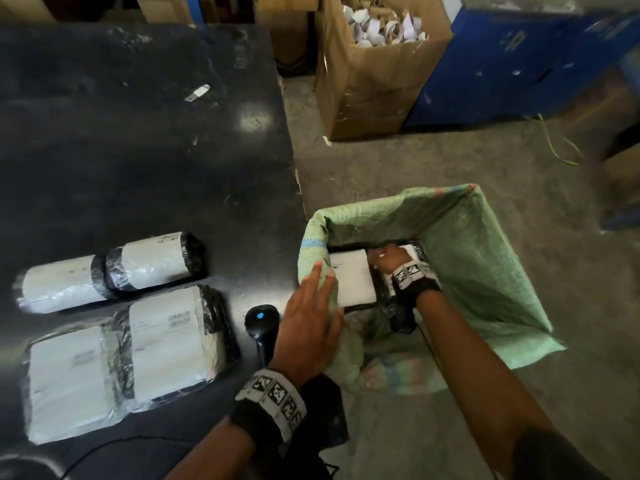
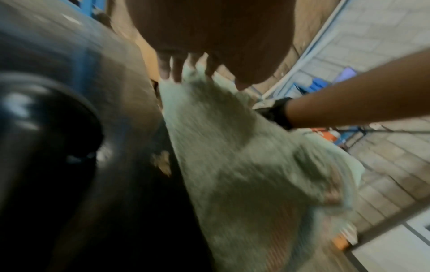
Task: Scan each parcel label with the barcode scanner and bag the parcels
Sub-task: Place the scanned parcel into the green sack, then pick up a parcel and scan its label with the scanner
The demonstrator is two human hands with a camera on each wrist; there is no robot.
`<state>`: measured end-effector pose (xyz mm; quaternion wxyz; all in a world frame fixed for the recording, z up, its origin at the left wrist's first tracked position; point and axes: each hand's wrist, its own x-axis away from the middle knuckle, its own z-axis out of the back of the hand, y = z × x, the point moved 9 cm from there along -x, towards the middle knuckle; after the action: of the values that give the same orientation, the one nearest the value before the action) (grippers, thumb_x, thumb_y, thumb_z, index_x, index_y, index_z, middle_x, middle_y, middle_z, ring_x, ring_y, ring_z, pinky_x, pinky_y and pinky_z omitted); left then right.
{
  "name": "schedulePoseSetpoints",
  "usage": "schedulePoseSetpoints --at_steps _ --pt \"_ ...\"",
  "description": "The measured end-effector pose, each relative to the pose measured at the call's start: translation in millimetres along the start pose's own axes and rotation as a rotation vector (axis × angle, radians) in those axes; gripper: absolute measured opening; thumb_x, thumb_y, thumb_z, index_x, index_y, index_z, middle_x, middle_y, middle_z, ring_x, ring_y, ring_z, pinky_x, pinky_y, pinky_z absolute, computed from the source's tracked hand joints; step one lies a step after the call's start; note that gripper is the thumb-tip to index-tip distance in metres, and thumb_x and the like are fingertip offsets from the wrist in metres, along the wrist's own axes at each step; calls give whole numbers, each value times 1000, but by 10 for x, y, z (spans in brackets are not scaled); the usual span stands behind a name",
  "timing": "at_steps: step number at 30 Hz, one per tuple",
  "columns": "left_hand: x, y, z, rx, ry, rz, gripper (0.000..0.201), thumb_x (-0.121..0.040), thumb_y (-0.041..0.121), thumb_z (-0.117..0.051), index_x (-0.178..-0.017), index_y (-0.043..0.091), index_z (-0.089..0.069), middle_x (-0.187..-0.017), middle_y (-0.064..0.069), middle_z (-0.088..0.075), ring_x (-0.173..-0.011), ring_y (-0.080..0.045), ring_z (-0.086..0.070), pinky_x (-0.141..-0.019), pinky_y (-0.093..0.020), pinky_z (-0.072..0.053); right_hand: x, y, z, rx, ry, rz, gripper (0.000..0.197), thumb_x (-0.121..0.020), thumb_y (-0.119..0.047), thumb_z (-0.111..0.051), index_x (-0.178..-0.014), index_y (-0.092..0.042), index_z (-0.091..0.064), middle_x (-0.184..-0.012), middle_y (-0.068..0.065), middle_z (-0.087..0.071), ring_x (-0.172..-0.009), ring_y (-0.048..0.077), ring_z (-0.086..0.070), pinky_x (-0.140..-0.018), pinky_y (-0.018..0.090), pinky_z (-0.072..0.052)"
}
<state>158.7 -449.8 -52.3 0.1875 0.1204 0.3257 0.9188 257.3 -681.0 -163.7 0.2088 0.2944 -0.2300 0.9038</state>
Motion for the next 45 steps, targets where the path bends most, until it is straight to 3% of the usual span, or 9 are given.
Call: schedulePoseSetpoints --at_steps 6,11,16,19,23,26,30,35,45 --pt "182 -529 731 103 95 -4 52 -98 42 -42 -142 17 -54 -134 -7 -58 -122 -25 -57 -105 -41 -47 1050 -932 768 -163 194 290 34 -95 -41 -54 -118 -23 -72 -120 3 -72 -113 22 -66 -99 33 -48" --pt "733 -1184 1253 35 247 156 55 -94 41 -45 -142 16 -53 -130 -10 -59 -120 -29 -57 -102 -42 -48 1906 -1489 202 -474 164 494 38 -84 -51 -54 -114 -33 -69 -96 -2 -75 -90 19 -72 -85 41 -57" --pt "1521 -1800 1393 3 394 330 74 -89 57 -45 -153 19 -38 -146 -15 -46 -136 -32 -41 -112 -47 -35 2150 -1599 -966 -209 -30 381 53 -87 -61 -53 -131 -31 -57 -88 -4 -73 -101 26 -70 -91 40 -54" --pt "1886 -2008 1345 52 445 381 84 -88 65 -46 -159 28 -21 -163 -12 -25 -152 -32 -19 -122 -54 -22 2229 -1499 -1264 13 13 230 74 -89 -65 -45 -150 -27 -30 -138 10 -57 -128 33 -53 -104 44 -43" --pt "2054 -2212 1200 192 426 456 90 -83 75 -49 -157 49 -5 -171 -1 -2 -157 -23 8 -124 -56 -6 2204 -1465 -1512 -56 -25 163 84 -94 -63 -40 -158 -24 -2 -149 17 -47 -132 36 -49 -109 43 -36" --pt "2008 -2302 1103 289 398 473 98 -77 79 -55 -155 55 0 -170 3 6 -155 -20 15 -122 -56 -5 2131 -1480 -1689 -338 -71 190 74 -98 -51 -44 -157 -24 -10 -146 17 -50 -130 36 -52 -107 35 -37" --pt "1952 -2383 1060 280 387 482 102 -74 78 -61 -156 53 -5 -170 -3 -1 -155 -22 11 -124 -56 -8 2034 -1462 -1805 -636 6 260 58 -99 -34 -53 -149 -24 -27 -141 16 -53 -122 27 -57 -98 28 -42" --pt "1901 -2342 1063 295 392 473 101 -79 66 -69 -159 39 -14 -169 -5 -14 -156 -29 0 -124 -59 -10 1962 -1466 -2025 -1018 -156 170 55 -99 -23 -53 -146 -31 -24 -121 34 -56 -83 33 -61 -51 27 -55" --pt "1885 -2235 1025 340 386 458 97 -81 80 -51 -158 44 -4 -167 0 -24 -150 -36 -30 -110 -62 -41 2007 -1477 -2054 -1151 -175 129 57 -99 -21 -54 -145 -37 -26 -117 19 -60 -80 21 -62 -54 30 -53"
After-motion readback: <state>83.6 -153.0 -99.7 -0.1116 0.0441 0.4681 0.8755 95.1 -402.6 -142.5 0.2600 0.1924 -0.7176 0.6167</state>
